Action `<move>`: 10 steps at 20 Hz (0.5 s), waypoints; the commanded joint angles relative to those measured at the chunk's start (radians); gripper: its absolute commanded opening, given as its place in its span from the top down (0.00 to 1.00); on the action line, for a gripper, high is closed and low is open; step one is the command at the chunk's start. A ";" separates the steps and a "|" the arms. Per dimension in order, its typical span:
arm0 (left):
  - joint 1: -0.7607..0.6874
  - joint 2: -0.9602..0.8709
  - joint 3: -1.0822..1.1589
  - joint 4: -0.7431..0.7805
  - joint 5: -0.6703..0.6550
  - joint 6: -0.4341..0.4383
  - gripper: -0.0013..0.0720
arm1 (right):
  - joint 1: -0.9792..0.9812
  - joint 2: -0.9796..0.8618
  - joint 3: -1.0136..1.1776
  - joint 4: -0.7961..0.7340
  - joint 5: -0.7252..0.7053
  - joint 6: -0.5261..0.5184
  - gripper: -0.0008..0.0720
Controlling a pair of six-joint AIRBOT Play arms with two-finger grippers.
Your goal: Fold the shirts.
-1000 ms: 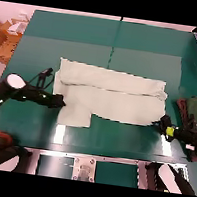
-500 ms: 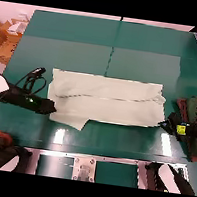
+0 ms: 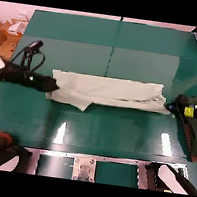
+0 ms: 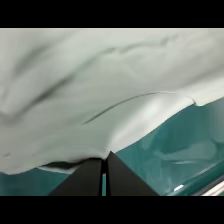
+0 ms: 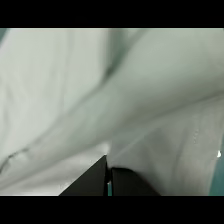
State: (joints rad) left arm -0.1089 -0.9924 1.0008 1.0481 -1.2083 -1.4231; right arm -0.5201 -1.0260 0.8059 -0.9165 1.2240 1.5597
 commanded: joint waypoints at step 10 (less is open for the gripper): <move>0.004 -0.687 0.528 0.051 0.244 0.089 0.59 | 0.174 -0.670 0.478 0.057 -0.246 -0.004 0.60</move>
State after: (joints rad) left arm -0.1085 -1.5383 1.4456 1.0897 -1.0657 -1.3586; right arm -0.3645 -1.5478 1.1992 -0.8722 1.0649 1.5639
